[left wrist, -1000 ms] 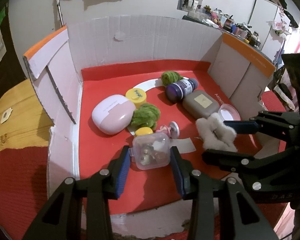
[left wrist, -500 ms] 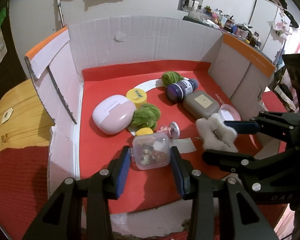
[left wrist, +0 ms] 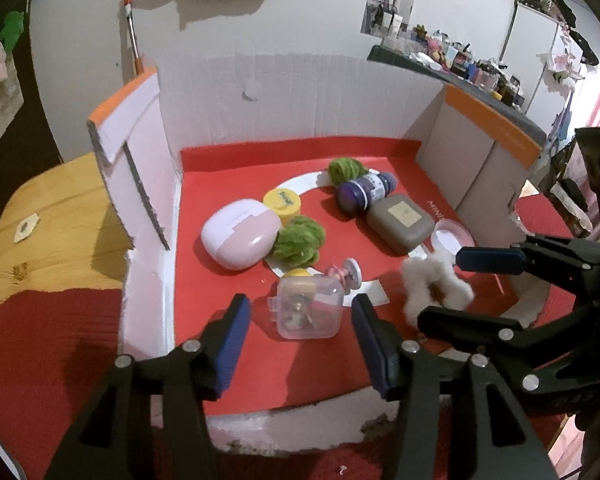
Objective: Organize objects
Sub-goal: 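Lower the clear box and white star onto the box floor and open both grippers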
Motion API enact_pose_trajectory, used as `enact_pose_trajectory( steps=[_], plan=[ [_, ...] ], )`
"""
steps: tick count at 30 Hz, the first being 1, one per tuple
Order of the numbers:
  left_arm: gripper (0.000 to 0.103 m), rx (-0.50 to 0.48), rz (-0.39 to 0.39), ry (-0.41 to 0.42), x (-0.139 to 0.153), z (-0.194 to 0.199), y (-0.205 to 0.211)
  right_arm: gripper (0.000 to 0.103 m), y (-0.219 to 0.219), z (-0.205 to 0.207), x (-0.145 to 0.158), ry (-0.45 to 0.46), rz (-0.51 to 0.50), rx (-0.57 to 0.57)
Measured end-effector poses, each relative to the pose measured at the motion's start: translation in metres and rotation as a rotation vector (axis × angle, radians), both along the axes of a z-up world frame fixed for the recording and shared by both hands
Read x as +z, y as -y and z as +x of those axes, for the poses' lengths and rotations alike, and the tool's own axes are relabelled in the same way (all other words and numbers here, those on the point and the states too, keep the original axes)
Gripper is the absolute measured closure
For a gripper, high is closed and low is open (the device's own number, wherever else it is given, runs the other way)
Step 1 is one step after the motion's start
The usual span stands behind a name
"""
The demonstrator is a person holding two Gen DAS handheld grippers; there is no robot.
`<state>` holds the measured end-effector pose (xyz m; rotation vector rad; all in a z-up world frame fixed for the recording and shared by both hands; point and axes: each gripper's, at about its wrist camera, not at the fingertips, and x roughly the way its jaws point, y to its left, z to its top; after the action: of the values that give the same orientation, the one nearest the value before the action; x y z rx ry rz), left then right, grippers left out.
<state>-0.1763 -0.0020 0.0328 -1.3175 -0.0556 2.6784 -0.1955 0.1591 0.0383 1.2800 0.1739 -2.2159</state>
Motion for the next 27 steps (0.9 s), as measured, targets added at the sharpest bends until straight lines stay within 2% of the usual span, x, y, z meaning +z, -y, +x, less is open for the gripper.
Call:
enact_pose_trajectory(
  steps=[3, 6, 13, 16, 21, 27],
  plan=[
    [0.046, 0.006, -0.011, -0.021, 0.005, 0.004, -0.001, 0.033, -0.002, 0.005, 0.005, -0.019, -0.008, -0.011],
    [0.042, 0.017, -0.011, -0.041, 0.01, 0.009, 0.0, 0.026, -0.005, 0.01, 0.011, -0.048, -0.015, -0.03],
    [0.023, 0.069, -0.021, -0.083, 0.015, 0.02, 0.003, 0.022, -0.02, 0.025, 0.021, -0.103, -0.055, -0.105],
    [0.016, 0.103, -0.045, -0.112, 0.018, 0.027, 0.003, 0.011, -0.025, 0.032, 0.024, -0.14, -0.063, -0.142],
    [0.013, 0.115, -0.067, -0.14, 0.021, 0.035, 0.003, 0.01, -0.027, 0.046, 0.029, -0.2, -0.049, -0.194],
    [0.006, 0.141, -0.046, -0.15, 0.022, 0.044, 0.008, 0.006, -0.029, 0.054, 0.026, -0.236, -0.042, -0.255]
  ],
)
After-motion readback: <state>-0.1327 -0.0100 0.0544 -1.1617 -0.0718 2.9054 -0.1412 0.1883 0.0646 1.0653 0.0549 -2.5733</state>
